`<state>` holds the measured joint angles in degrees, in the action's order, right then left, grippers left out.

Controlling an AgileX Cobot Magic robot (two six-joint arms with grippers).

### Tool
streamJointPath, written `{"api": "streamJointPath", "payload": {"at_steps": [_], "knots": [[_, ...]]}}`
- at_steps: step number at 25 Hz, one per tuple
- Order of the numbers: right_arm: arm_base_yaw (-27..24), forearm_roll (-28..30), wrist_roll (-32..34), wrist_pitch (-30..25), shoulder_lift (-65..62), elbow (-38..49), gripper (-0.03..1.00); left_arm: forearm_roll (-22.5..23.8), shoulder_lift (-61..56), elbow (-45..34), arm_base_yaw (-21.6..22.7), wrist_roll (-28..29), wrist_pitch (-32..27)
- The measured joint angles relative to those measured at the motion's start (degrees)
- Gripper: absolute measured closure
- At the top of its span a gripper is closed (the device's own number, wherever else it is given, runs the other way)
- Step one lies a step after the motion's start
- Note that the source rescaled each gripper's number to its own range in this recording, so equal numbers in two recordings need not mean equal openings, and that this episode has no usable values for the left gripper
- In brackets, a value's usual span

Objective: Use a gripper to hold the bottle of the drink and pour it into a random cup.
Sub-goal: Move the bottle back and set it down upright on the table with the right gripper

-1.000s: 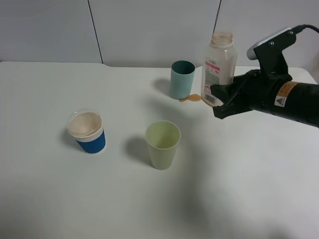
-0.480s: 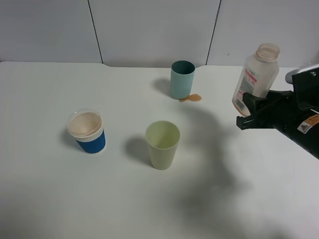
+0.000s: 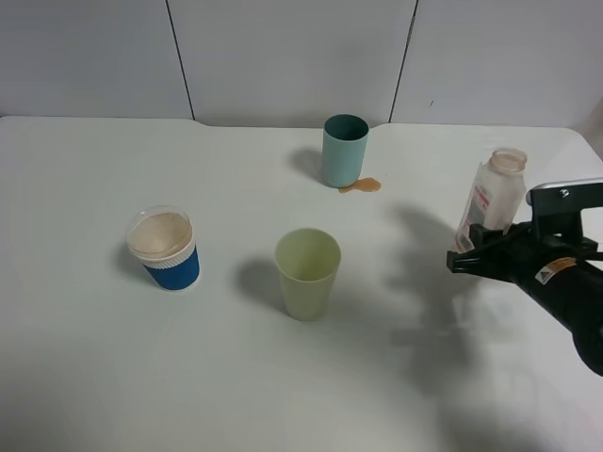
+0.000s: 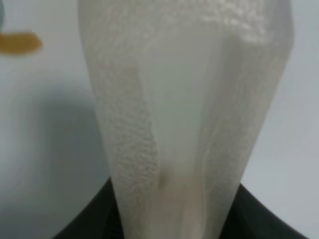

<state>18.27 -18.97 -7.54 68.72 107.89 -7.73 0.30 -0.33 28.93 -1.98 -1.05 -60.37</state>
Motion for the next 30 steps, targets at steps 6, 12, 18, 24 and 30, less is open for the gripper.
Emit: {"api": "streamJointPath", "payload": {"at_steps": [6, 12, 18, 24, 30], "knots": [[0.0, -0.4, 0.6, 4.4, 5.9, -3.2, 0.97, 0.0, 0.0, 0.0, 0.0, 0.0, 0.0], [0.0, -0.4, 0.6, 4.0, 6.3, -4.7, 0.97, 0.0, 0.0, 0.0, 0.0, 0.0, 0.0], [0.0, -0.4, -2.1, 4.0, 6.3, -4.7, 0.97, 0.0, 0.0, 0.0, 0.0, 0.0, 0.0], [0.0, -0.3, -3.7, 3.2, 6.3, -6.0, 0.97, 0.0, 0.0, 0.0, 0.0, 0.0, 0.0], [0.0, 1.3, -2.4, 2.9, 6.3, -6.5, 0.97, 0.0, 0.0, 0.0, 0.0, 0.0, 0.1]]}}
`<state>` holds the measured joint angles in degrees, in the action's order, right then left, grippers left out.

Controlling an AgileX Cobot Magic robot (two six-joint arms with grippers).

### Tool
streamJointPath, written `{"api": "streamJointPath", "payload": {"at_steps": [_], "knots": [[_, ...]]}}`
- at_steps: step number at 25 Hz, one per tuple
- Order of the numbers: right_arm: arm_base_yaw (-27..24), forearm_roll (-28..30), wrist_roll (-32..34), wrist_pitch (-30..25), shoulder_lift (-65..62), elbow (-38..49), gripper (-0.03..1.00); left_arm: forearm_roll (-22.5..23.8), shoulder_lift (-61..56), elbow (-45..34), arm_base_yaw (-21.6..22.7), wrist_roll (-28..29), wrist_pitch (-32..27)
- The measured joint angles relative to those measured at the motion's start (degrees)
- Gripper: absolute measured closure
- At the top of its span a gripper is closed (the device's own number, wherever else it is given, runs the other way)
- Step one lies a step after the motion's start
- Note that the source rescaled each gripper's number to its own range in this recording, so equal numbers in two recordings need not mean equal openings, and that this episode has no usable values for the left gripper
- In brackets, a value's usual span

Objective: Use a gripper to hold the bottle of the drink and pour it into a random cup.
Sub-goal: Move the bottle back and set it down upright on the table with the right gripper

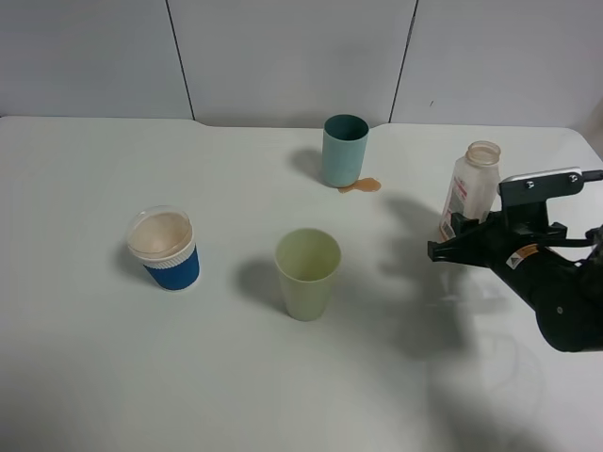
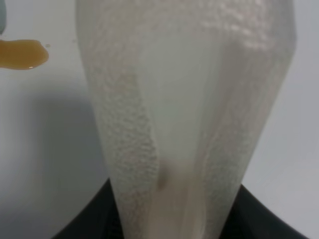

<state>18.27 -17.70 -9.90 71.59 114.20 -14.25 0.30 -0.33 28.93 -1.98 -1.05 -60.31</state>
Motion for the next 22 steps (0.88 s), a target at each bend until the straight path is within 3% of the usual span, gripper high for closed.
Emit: {"api": "streamJointPath", "payload": {"at_steps": [22], "knots": [[0.0, 2.4, 0.0, -2.0, 0.3, -3.7, 0.97, 0.0, 0.0, 0.0, 0.0, 0.0, 0.0]]}}
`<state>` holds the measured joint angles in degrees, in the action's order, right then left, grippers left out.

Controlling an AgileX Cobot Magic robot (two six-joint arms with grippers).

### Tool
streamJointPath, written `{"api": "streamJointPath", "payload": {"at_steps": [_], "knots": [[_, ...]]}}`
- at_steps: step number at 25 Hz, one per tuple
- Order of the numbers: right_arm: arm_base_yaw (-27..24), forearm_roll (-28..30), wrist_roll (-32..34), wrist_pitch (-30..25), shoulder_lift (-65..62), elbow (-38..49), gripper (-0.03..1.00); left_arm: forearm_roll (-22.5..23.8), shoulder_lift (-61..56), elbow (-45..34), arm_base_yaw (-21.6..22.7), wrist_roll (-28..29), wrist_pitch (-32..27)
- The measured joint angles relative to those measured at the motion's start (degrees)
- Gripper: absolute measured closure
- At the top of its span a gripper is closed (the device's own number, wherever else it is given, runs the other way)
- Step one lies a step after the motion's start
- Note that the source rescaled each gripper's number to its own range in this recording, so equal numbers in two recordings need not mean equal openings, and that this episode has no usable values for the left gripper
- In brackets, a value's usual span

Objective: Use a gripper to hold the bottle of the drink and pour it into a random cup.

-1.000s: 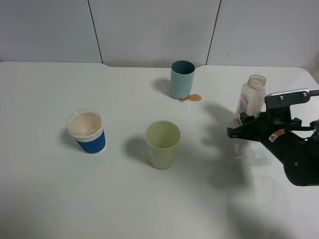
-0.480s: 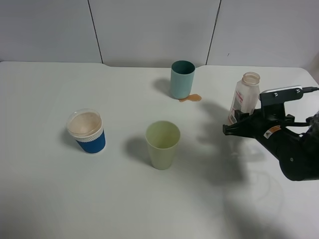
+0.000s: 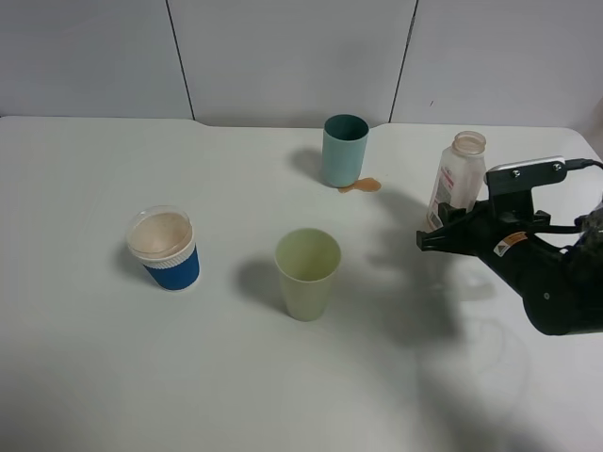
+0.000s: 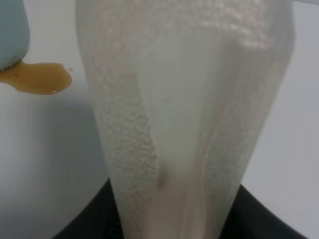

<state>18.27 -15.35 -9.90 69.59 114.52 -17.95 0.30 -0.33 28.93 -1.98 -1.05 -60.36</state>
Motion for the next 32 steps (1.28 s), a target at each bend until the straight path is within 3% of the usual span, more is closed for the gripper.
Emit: {"api": "streamJointPath", "payload": {"at_steps": [9, 11, 15, 18, 32], "knots": [[0.0, 0.1, 0.7, -0.1, 0.0, 0.0, 0.96, 0.0, 0.0, 0.0, 0.0, 0.0, 0.0], [0.0, 0.1, 1.1, -0.1, 0.0, 0.0, 0.84, 0.0, 0.0, 0.0, 0.0, 0.0, 0.0], [0.0, 0.1, 1.5, -0.1, 0.0, 0.0, 0.46, 0.0, 0.0, 0.0, 0.0, 0.0, 0.0], [0.0, 0.1, 1.5, -0.1, 0.0, 0.0, 0.32, 0.0, 0.0, 0.0, 0.0, 0.0, 0.0], [0.0, 0.1, 1.5, -0.1, -0.1, 0.0, 0.28, 0.0, 0.0, 0.0, 0.0, 0.0, 0.0]]}}
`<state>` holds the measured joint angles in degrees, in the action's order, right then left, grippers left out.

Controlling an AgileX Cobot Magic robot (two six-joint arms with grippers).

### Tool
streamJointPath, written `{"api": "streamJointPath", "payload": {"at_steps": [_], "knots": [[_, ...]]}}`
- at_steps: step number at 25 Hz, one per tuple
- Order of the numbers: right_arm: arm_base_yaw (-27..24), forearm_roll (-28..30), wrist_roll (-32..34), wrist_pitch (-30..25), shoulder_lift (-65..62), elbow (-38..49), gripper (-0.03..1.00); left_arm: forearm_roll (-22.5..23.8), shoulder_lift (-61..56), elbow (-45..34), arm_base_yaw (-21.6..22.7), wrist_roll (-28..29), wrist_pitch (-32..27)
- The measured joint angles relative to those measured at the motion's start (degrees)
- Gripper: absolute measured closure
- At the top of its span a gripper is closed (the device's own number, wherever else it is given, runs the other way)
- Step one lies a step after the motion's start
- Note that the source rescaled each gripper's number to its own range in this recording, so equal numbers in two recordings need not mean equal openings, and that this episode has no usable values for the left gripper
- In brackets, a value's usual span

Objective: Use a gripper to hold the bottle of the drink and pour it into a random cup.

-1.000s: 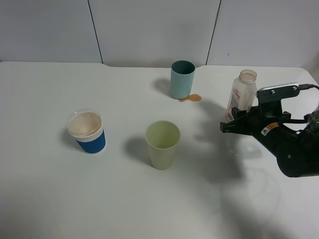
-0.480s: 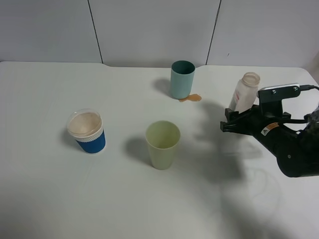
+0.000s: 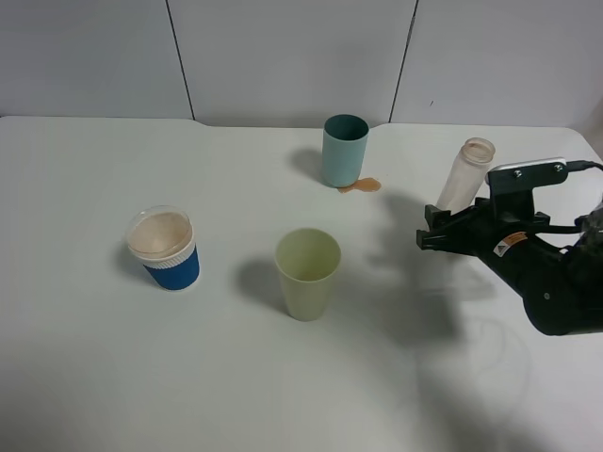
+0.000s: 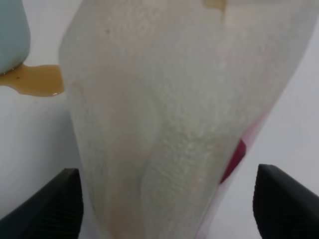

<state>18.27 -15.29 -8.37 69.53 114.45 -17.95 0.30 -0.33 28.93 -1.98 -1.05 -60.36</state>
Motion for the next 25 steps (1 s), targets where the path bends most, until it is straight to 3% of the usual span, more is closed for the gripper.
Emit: {"api": "streamJointPath", "payload": {"at_steps": [25], "knots": [[0.0, -1.4, -1.2, -0.4, -25.4, 2.2, 0.28, 0.0, 0.0, 0.0, 0.0, 0.0, 0.0]]}}
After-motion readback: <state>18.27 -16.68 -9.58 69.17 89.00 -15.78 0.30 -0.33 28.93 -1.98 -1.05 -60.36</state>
